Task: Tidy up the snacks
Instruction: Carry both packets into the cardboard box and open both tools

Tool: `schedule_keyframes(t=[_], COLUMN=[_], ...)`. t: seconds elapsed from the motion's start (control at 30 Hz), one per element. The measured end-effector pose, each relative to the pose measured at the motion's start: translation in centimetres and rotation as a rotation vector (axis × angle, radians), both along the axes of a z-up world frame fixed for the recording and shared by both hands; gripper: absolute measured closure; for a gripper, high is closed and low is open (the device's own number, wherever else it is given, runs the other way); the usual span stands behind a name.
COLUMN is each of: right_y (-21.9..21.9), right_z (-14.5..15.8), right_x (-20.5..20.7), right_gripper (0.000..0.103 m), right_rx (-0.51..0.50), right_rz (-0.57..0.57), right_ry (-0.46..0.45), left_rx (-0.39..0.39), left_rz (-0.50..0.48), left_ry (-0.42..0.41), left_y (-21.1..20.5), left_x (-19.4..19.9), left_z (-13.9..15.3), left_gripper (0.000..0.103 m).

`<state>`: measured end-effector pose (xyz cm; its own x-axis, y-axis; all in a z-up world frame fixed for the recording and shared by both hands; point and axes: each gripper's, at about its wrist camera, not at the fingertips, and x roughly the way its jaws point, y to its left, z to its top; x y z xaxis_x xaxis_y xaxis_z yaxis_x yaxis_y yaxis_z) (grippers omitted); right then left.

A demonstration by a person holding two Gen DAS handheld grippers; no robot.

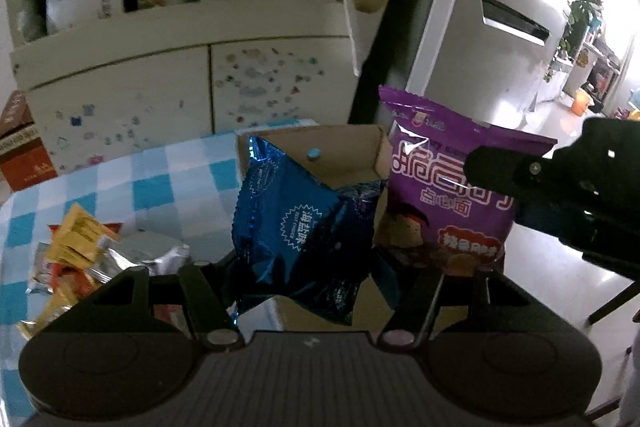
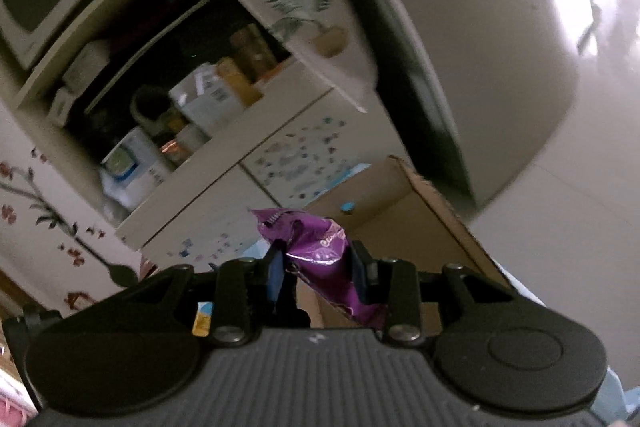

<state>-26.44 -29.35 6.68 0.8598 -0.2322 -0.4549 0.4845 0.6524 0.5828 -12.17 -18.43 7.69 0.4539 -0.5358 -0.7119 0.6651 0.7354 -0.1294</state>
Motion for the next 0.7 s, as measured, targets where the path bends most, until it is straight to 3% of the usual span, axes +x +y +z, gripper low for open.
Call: schedule_keyframes(t=[0.2, 0.33, 0.37, 0.43, 0.53, 0.7], right_y=[-1.1, -2.0, -2.2, -2.5, -2.7, -2.3], right_z=[-0.7, -1.6, -1.7, -1.9, -1.9, -1.7], right_x=[-0.2, -0.3, -0.4, -0.7, -0.9, -0.4], right_gripper=[0.068, 0.064, 0.063, 0.047, 0.039, 0.036], right_rx=[0.029, 0.089, 0.098, 0.117, 0.126, 0.108], right_rz=[-0.067, -0.116, -0.132, -0.153, -0.172, -0.146], right_ry=[0.040, 0.059, 0.062, 0.060, 0.048, 0.040], left_rx=[0.031, 0.064, 0.067, 0.056, 0.054, 0.036], left_rz=[-0.005, -0.030, -0.035, -0.042, -0.041, -0.018], left_ry=[0.049, 0.039, 0.034, 0.023, 0.005, 0.018], left_y=[-2.0, -3.0, -3.1, -3.0, -2.7, -1.1], left_x=[-0.2, -0.6, -0.7, -0.9, -0.9, 0.2], left_z=[-1.4, -1.5, -1.4, -1.0, -0.2, 0.7], left_gripper=[0.031, 0.018, 0.014, 0.009, 0.004, 0.004])
